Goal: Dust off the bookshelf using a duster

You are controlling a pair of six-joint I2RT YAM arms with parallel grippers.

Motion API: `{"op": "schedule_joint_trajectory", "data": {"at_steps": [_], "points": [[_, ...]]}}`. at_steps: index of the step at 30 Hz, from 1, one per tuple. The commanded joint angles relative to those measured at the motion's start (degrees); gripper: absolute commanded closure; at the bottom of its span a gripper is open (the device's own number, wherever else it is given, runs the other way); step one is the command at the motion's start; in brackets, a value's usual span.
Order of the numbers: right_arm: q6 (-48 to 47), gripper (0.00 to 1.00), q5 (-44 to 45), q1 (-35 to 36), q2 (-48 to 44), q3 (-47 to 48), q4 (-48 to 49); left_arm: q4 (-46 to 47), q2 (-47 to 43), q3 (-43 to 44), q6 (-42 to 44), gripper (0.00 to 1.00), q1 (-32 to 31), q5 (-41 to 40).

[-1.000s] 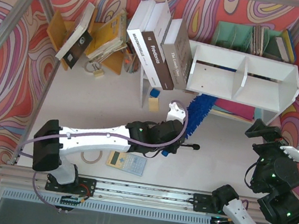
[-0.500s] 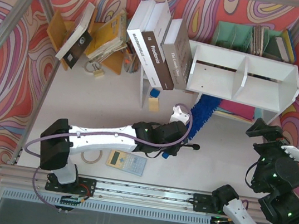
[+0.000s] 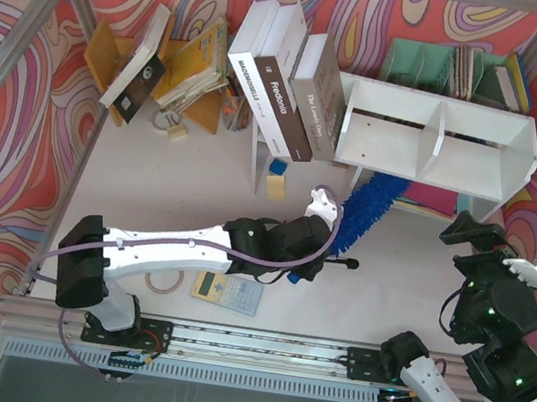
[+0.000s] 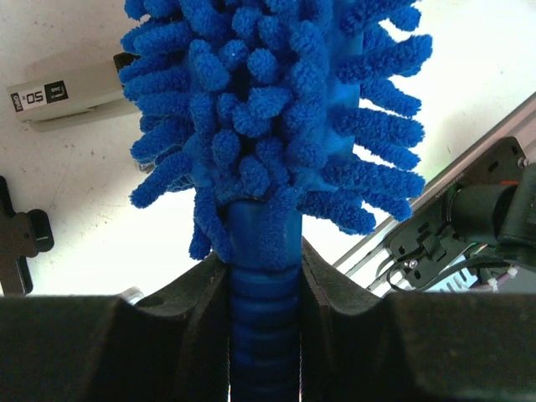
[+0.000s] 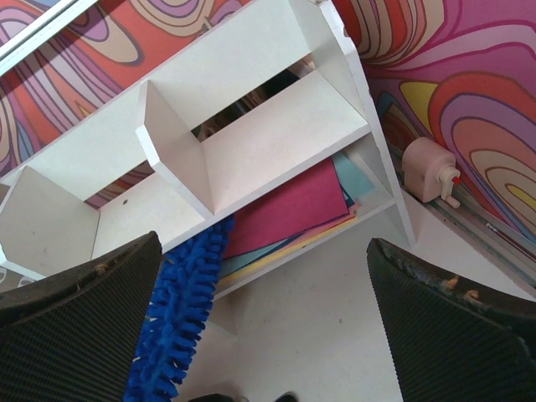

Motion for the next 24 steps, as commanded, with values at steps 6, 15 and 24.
{"op": "schedule_joint_trajectory", "data": {"at_steps": [6, 15, 24], "points": [[0.6, 0.01, -0.3, 0.2, 0.9, 1.1, 0.4, 2.6, 1.5, 0.6, 4.7, 1.0, -0.7, 2.7], [0.4, 0.01, 0.4, 0.2, 0.1, 1.1, -0.6, 3.4, 5.1, 2.1, 6.7, 1.0, -0.6, 8.4], [0.7, 0.01, 0.4, 0.2, -0.2, 0.3, -0.5, 3.0, 0.9, 0.3, 6.4, 1.0, -0.9, 4.7]]}}
